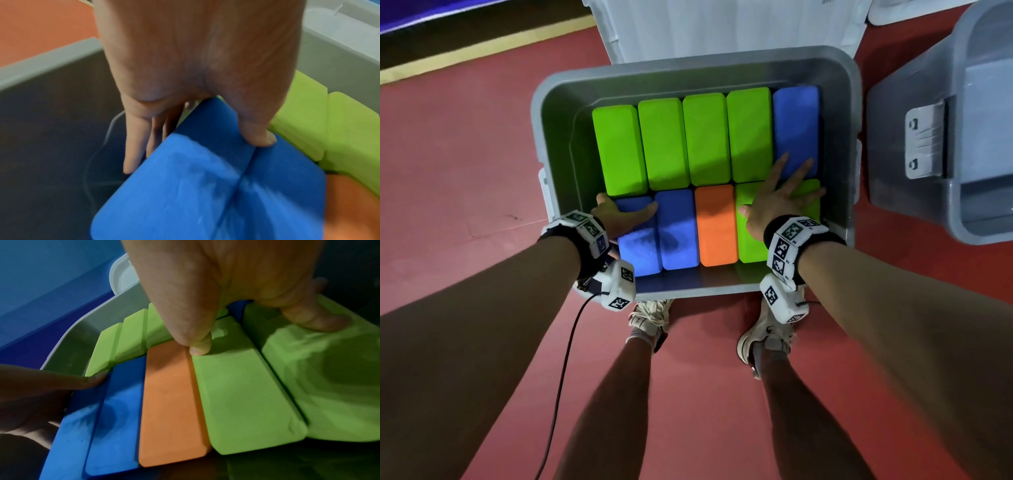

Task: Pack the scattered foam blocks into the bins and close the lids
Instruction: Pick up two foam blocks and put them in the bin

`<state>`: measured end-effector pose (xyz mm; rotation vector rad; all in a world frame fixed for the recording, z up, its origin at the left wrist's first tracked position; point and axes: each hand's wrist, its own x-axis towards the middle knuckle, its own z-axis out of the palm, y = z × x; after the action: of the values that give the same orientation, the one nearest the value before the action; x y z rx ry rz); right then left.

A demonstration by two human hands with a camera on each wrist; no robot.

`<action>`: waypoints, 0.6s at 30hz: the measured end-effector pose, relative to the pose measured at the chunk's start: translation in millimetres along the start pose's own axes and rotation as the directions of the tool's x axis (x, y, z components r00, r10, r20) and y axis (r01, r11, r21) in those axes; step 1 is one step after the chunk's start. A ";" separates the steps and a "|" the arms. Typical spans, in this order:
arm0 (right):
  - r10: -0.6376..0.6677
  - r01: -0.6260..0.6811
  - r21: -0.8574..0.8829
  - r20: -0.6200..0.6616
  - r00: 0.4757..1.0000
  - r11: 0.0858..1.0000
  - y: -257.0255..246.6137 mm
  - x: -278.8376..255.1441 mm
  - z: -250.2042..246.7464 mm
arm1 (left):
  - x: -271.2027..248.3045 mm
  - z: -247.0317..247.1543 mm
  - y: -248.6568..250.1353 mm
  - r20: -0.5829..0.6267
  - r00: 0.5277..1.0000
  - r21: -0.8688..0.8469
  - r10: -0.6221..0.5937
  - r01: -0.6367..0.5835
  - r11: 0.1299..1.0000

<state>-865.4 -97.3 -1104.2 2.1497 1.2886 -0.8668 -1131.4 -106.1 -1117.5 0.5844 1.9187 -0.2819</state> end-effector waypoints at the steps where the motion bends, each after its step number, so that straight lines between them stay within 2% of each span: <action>1: 0.013 -0.013 -0.020 0.004 1.000 1.000 1.2 0.5 -0.5 | 0.6 2.5 -3.0 -0.044 0.999 0.017 0.011 -0.010 1.000; 5: 0.045 -0.044 -0.036 0.013 0.999 0.998 5.5 3.7 -3.8 | -2.7 11.8 -5.4 -0.159 0.973 0.243 0.166 -0.124 0.962; 9: 0.044 -0.044 -0.069 0.008 0.999 0.997 2.7 -1.9 -3.1 | -8.6 20.1 -4.8 -0.176 0.943 0.293 0.281 -0.222 0.930; 14: 0.050 -0.049 -0.085 0.019 0.999 0.995 -9.1 -6.8 -1.3 | 1.1 3.1 -6.5 -0.120 0.962 0.410 0.247 -0.179 0.894; 18: 0.047 -0.047 -0.111 -0.005 0.999 0.993 -1.9 2.1 5.2 | 8.6 -1.0 7.5 -0.057 0.982 0.433 0.179 -0.137 0.891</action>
<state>-867.7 -98.8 -1109.4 2.0864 1.2525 -0.7559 -1131.1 -97.0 -1124.4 1.0580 1.8948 -0.5880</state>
